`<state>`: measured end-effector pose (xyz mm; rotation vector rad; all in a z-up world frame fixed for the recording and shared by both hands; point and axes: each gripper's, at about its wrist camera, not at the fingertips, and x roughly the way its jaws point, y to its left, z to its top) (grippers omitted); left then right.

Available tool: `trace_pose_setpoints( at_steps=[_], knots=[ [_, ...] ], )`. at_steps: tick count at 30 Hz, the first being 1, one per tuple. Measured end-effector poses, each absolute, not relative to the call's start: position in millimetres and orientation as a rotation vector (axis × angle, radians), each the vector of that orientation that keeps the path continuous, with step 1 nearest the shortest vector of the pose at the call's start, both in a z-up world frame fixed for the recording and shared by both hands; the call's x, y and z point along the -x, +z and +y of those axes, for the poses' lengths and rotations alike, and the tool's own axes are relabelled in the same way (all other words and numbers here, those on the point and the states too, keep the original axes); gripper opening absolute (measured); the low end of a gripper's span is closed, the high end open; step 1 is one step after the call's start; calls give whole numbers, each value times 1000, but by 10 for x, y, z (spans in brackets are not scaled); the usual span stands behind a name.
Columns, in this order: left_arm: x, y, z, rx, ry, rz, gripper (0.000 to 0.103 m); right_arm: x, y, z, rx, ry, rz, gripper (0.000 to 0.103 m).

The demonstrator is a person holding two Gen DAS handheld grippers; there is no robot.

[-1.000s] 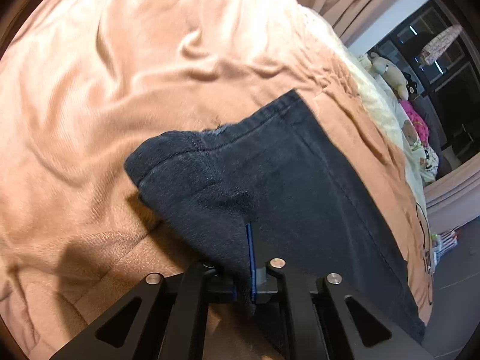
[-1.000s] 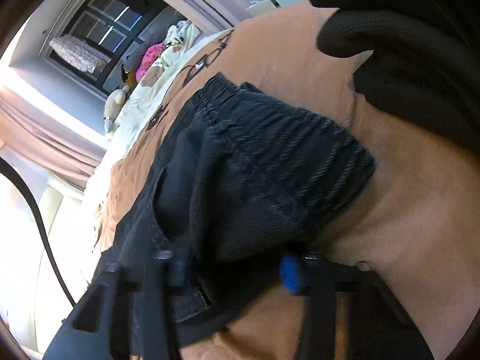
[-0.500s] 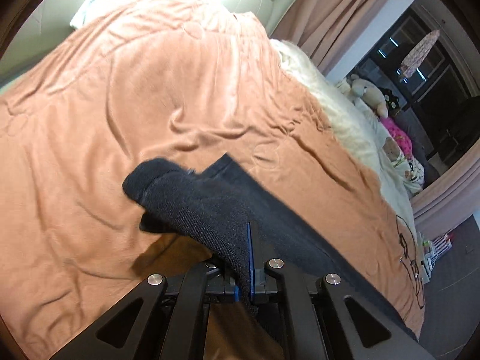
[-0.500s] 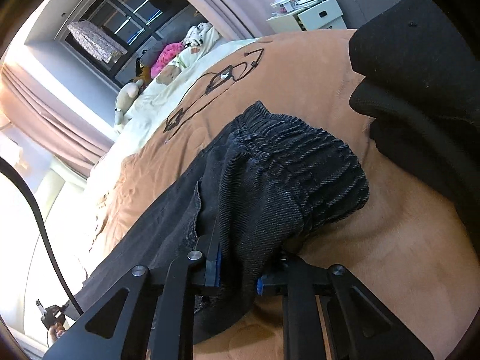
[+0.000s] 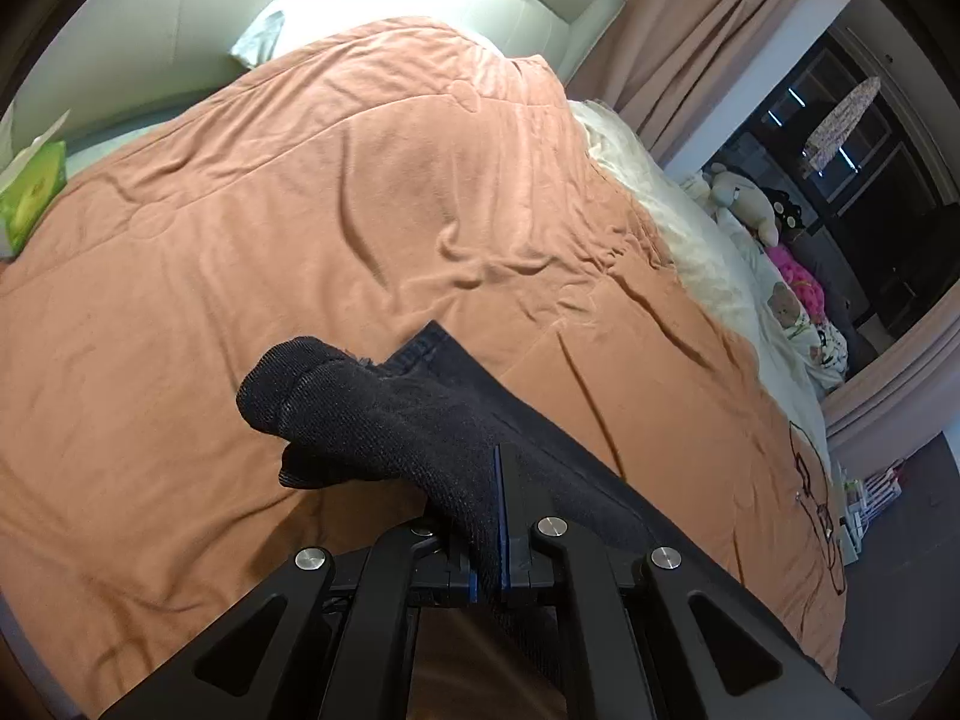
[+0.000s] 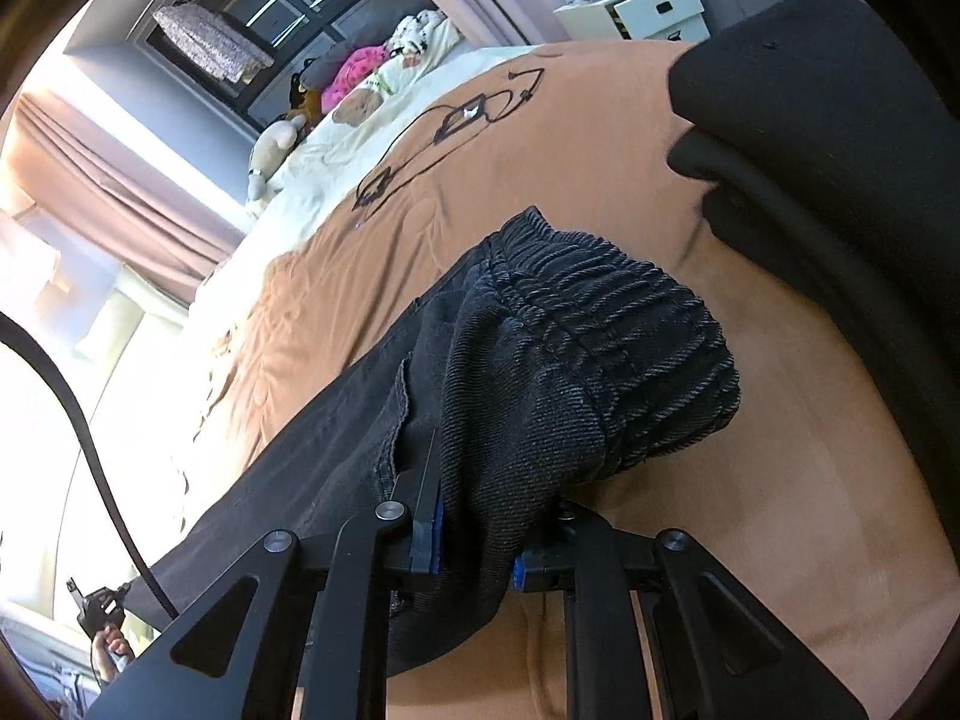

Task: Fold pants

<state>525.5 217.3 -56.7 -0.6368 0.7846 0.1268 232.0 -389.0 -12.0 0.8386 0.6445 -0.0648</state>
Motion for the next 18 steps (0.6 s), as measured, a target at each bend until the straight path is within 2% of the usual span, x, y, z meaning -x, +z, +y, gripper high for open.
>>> trace_pose_setpoints(
  at_steps=[18],
  knots=[
    [-4425, -496, 2510, 677, 139, 777, 4, -1663, 155, -3885, -817, -41, 660, 12]
  ],
)
